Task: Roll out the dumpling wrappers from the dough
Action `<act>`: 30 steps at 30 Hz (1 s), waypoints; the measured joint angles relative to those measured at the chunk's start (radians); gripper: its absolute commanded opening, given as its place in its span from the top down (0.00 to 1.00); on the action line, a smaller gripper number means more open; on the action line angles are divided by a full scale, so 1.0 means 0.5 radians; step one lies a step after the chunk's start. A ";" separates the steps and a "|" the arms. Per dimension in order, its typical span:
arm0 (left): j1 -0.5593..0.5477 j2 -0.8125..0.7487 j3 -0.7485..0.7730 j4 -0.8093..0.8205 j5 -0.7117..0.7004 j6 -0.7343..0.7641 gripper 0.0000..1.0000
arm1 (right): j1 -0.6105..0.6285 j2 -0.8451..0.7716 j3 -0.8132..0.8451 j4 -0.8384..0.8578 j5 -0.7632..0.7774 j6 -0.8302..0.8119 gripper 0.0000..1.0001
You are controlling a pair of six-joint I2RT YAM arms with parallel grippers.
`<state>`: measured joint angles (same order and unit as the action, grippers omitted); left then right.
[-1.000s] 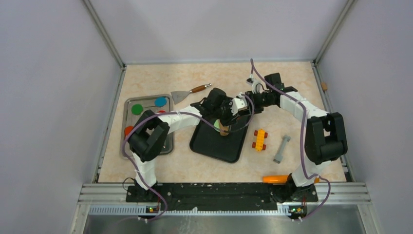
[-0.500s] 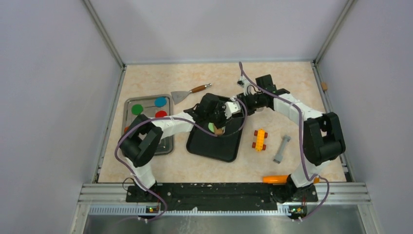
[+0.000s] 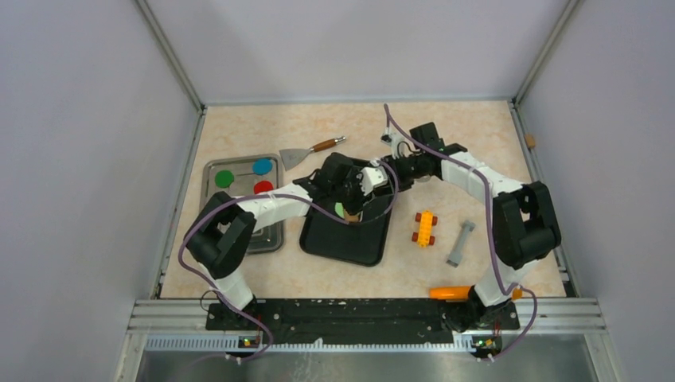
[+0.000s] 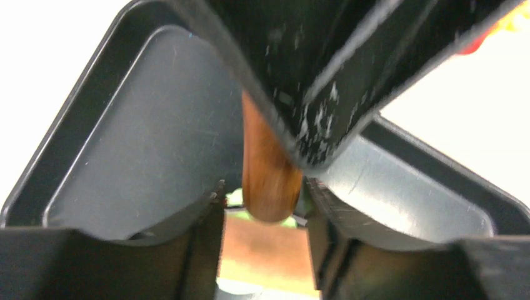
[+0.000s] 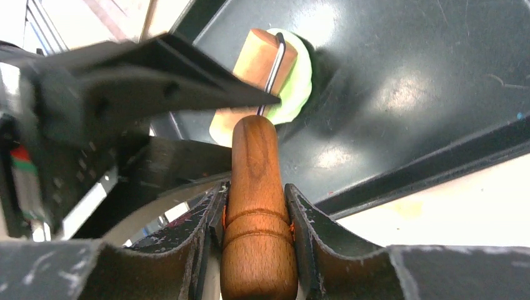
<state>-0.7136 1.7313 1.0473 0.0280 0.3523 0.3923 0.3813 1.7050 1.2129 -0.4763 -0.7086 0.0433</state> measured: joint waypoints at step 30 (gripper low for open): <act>0.641 0.040 0.016 -0.849 -0.079 -1.122 0.59 | -0.131 -0.132 -0.108 -0.079 0.050 0.163 0.78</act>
<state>-0.3931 1.7512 1.0554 -0.3965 0.3130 -0.1684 0.3157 1.6390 1.1587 -0.5156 -0.6838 0.1249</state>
